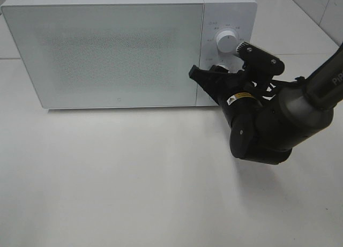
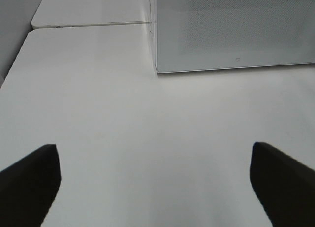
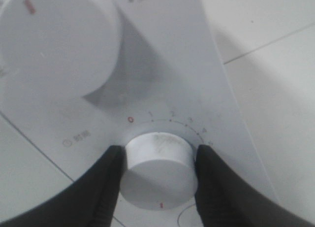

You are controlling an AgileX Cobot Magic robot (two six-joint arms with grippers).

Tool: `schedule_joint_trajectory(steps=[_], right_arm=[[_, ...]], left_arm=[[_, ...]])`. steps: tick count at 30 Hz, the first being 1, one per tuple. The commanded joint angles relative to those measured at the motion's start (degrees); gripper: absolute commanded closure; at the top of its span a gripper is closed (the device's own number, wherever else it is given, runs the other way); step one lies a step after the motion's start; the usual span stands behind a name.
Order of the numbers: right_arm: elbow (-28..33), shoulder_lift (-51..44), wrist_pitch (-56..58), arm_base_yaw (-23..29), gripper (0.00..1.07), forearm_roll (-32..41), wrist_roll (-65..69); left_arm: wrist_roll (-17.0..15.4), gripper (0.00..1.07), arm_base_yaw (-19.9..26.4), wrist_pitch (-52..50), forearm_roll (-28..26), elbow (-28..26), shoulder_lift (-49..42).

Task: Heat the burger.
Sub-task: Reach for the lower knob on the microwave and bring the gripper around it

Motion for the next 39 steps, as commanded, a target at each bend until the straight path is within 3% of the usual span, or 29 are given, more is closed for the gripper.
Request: schedule_joint_trajectory(steps=[1,6,16,28,39], right_arm=[[-1.66,-1.03,-9.00,0.06,1.07,-10.89,20.34],[-1.66,-1.03,-11.29,0.06,1.07,-15.36,36.44],[-1.66,-1.03,-13.58,0.06,1.07,-16.50,60.45],[-1.66,-1.03,-13.58,0.06,1.07,-14.09,70.76],[-1.66,-1.03,-13.52,0.06,1.07,-11.40,70.36]], left_arm=[[-0.17,0.07,0.29,-0.23,-0.34,0.29,-1.03],[-0.17,0.07,0.29,-0.23,-0.34,0.29,-1.03],[-0.17,0.07,0.29,-0.23,-0.34,0.29,-1.03],[-0.17,0.07,0.29,-0.23,-0.34,0.29,-1.03],[-0.17,0.07,0.29,-0.23,-0.34,0.29,-1.03]])
